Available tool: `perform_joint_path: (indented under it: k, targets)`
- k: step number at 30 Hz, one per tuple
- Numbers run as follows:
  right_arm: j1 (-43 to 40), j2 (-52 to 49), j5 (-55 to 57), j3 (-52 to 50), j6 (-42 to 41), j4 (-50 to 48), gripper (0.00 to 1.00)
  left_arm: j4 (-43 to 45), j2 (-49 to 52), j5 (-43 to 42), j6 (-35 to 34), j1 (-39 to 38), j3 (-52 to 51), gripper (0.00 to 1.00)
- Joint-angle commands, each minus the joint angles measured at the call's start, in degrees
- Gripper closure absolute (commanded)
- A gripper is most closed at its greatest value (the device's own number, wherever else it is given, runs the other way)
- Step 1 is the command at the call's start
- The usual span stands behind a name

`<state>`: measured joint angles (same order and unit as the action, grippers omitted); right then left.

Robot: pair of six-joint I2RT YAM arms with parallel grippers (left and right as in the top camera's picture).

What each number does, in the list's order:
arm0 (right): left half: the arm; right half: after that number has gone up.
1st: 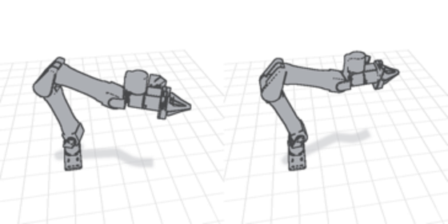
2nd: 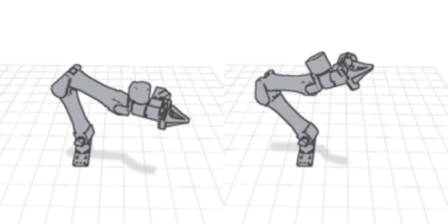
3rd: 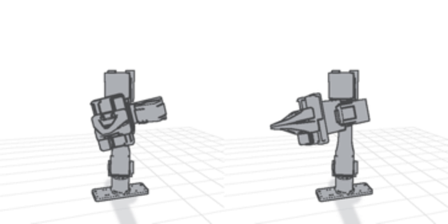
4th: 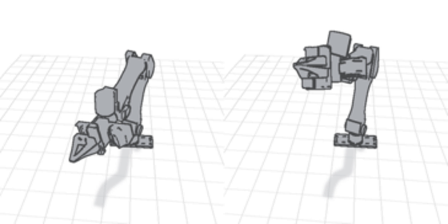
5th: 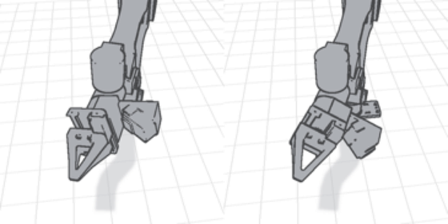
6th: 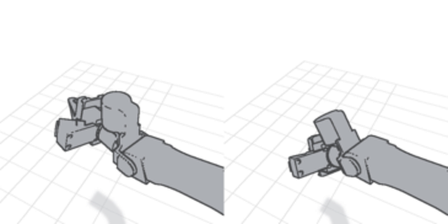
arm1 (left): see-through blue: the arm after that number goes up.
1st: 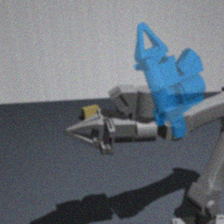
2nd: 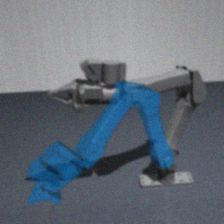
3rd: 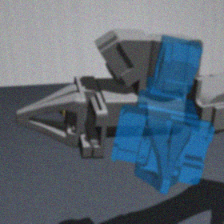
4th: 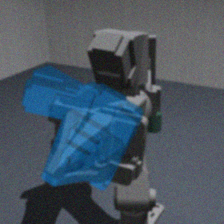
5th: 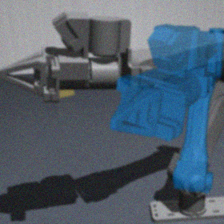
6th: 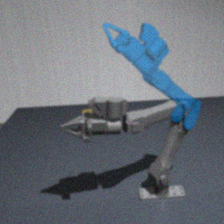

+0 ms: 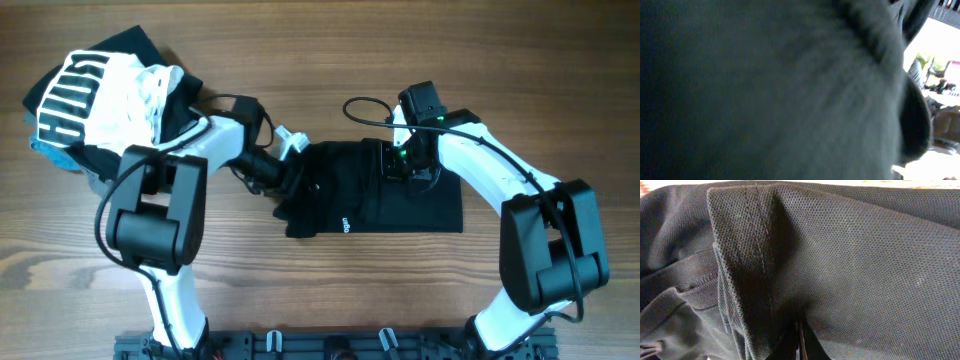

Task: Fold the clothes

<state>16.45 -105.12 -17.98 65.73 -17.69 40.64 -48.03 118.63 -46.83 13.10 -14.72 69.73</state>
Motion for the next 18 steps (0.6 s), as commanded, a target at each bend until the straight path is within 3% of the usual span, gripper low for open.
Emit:
perform_joint_path:
  k: [1,2,3,10,18]
  targets:
    - [0.46,-1.18,-0.92,0.31,1.18,-0.09,0.95,0.70,3.10,8.52,-3.32,-3.23,-1.97,0.87]
    - [0.46,-1.18,-0.92,0.31,1.20,0.00,0.95,0.15,3.08,11.45,-5.55,-3.41,-1.97,0.95]
    - [0.46,-1.18,-0.92,0.31,1.18,0.20,0.96,-0.48,3.08,13.35,-6.78,-3.32,-1.97,0.96]
    - [-0.28,-0.26,-0.87,0.33,1.49,2.75,0.96,-9.57,-0.33,16.57,-7.87,2.29,-0.81,0.96]
    - [-4.55,5.97,-0.90,0.50,1.70,5.53,0.95,-24.30,-10.97,21.62,-7.85,10.27,7.80,0.96]
